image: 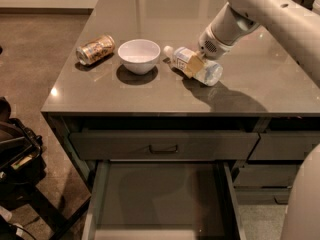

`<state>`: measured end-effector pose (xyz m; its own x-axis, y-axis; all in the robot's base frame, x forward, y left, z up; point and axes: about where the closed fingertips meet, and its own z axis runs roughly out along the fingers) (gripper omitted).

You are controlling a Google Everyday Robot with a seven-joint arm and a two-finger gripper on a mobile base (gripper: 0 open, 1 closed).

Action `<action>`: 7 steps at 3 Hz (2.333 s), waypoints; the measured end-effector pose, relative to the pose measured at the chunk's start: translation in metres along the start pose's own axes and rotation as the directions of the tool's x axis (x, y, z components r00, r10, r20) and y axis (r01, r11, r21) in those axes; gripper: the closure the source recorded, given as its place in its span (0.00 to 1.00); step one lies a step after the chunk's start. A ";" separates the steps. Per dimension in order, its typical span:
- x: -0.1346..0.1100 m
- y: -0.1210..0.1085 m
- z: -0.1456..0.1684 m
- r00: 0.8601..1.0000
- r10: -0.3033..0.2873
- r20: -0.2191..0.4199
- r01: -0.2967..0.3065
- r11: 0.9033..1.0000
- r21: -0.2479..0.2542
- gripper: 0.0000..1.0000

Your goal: Place blue plastic bottle into middle drawer

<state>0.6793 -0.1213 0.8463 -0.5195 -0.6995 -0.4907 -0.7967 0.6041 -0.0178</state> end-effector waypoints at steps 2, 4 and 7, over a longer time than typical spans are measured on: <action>0.029 -0.006 -0.015 0.999 0.049 -0.023 -0.048 0.999 0.005 1.00; 0.046 0.007 -0.028 0.995 0.097 0.028 -0.096 0.995 -0.026 1.00; 0.091 0.038 -0.065 0.965 0.234 0.120 -0.223 0.970 -0.096 1.00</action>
Offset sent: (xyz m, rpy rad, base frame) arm -0.1232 -0.1443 0.0119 0.0491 0.0677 -0.3084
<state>0.5814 -0.1865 0.8572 -0.6503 -0.4879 -0.5823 -0.6866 0.7055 0.1756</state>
